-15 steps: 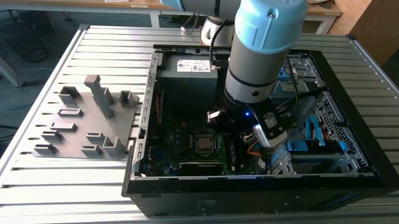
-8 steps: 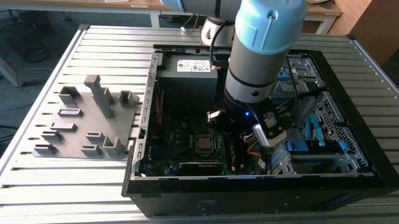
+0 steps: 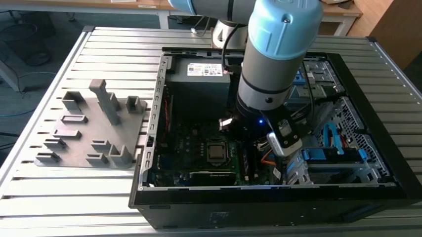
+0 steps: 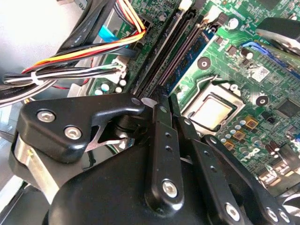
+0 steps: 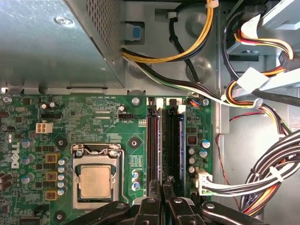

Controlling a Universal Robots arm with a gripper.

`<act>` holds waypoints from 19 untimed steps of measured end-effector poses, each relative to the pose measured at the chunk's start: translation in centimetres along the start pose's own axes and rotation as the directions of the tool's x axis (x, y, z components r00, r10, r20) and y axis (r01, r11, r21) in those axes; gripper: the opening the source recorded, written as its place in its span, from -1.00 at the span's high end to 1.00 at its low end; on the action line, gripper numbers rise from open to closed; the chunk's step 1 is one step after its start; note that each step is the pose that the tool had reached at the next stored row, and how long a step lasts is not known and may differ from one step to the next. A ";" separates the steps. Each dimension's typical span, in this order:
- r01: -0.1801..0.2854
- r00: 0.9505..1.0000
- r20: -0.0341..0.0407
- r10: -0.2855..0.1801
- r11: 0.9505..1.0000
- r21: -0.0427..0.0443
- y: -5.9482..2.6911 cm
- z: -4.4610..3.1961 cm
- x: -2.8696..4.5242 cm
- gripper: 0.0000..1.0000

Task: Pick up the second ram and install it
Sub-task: 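Insert the second ram into the second slot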

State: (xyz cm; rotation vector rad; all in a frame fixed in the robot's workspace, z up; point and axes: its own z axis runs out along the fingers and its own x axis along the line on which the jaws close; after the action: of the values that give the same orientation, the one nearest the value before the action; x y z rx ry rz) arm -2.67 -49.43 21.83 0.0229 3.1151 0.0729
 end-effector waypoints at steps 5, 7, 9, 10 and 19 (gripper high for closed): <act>0.000 1.000 0.000 0.000 1.000 0.000 0.00 0.02 0.00 0.73; 0.002 1.000 0.000 -0.002 1.000 0.000 0.00 0.03 0.00 0.73; 0.025 1.000 -0.001 -0.025 1.000 -0.001 0.00 0.03 0.01 0.73; 0.038 0.999 -0.002 -0.038 0.999 -0.001 0.00 0.04 0.01 0.73; 0.033 0.999 -0.002 -0.033 0.999 0.000 0.10 0.17 0.32 0.73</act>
State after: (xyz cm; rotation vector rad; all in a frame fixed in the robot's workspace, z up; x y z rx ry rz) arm -2.99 -49.31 21.66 -0.0279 3.1160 0.0728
